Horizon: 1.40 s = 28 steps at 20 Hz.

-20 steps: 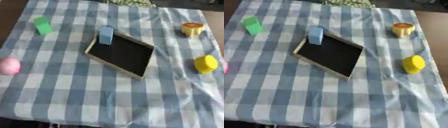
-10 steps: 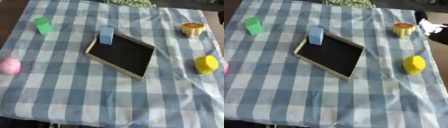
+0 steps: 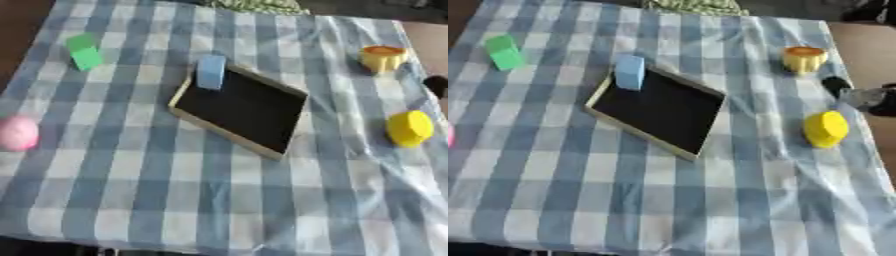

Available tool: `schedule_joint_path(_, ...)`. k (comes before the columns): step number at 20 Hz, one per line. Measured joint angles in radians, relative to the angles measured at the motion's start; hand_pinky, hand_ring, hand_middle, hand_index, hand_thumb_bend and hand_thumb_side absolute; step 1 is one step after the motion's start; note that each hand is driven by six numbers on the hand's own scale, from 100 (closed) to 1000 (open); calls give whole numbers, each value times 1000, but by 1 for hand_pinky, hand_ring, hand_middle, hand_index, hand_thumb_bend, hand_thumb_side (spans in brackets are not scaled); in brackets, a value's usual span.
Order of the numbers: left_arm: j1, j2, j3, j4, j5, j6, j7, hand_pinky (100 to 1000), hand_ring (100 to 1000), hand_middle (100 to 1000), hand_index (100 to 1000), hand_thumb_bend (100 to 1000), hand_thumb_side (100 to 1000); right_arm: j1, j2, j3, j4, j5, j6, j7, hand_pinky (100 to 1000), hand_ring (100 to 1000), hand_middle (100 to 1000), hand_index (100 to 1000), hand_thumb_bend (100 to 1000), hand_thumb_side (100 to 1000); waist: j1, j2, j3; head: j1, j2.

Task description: Pick up objects on the table and place them in the box.

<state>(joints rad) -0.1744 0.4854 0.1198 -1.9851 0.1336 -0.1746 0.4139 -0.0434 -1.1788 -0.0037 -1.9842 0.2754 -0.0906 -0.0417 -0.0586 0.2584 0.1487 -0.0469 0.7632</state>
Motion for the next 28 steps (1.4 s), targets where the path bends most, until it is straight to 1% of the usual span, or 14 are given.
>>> schedule_joint_path(1, 0, 0, 0, 0, 0, 0, 0, 889, 797, 755, 854, 103, 590, -6, 0, -9, 0, 2, -5, 52, 875, 904, 803, 874, 434, 318, 0, 0, -2, 0, 0)
schedule_joint_path(3, 1, 0, 0, 0, 0, 0, 0, 889, 797, 756, 855, 102, 592, -30, 1, -42, -1, -11, -13, 187, 881, 915, 807, 872, 471, 236, 0, 0, -9, 0, 0)
schedule_joint_path(5, 2, 0, 0, 0, -1, 1, -1, 889, 797, 756, 855, 101, 593, -40, 2, -72, -2, -36, -19, 302, 884, 919, 807, 869, 485, 179, 0, 0, -12, 0, 0)
schedule_joint_path(7, 4, 0, 0, 0, -1, 2, -1, 889, 797, 756, 855, 101, 594, -41, 4, -91, -2, -56, -23, 385, 887, 925, 810, 869, 491, 146, 0, 0, -13, 0, 1)
schedule_joint_path(8, 4, 0, 0, 0, -1, 2, -2, 889, 797, 756, 855, 100, 594, -41, 4, -97, -2, -63, -24, 417, 889, 928, 814, 868, 508, 113, 0, 0, -13, 0, 1)
schedule_joint_path(10, 4, 0, 0, 0, -1, 3, -3, 889, 797, 756, 855, 100, 595, -40, 7, -102, -3, -68, -21, 465, 890, 930, 813, 868, 516, 100, 0, 0, -13, 0, 1)
schedule_joint_path(13, 4, 0, 0, 0, -1, 4, -3, 889, 797, 756, 855, 100, 596, -40, 15, -102, -4, -68, -12, 506, 889, 930, 808, 866, 525, 100, 0, 0, -12, -3, 1)
schedule_joint_path(17, 4, 0, -1, 0, -1, 6, -5, 890, 798, 756, 855, 100, 597, -40, 26, -95, -5, -68, 7, 529, 886, 929, 797, 857, 516, 100, 0, 0, -10, -8, 0)
schedule_joint_path(21, 4, 0, -3, 0, -1, 8, -8, 890, 798, 757, 856, 100, 596, -45, 43, -76, 1, -67, 21, 534, 884, 927, 792, 855, 526, 100, 0, 3, -4, -10, 0)
schedule_joint_path(24, 4, -1, -6, 0, -1, 9, -9, 890, 798, 757, 855, 100, 598, -54, 57, -55, 22, -56, 24, 534, 880, 920, 778, 847, 502, 100, 0, 4, -2, -14, -4)
schedule_joint_path(27, 4, -2, -7, 0, 2, 12, -12, 890, 798, 757, 855, 100, 600, -70, 74, -30, 53, -35, 29, 518, 872, 903, 756, 839, 449, 112, 0, 6, 3, -25, -7)
schedule_joint_path(28, 4, -2, -7, 0, 2, 13, -12, 890, 798, 757, 855, 100, 599, -75, 80, -21, 66, -25, 30, 507, 868, 891, 750, 833, 454, 112, 0, 7, 4, -28, -8)
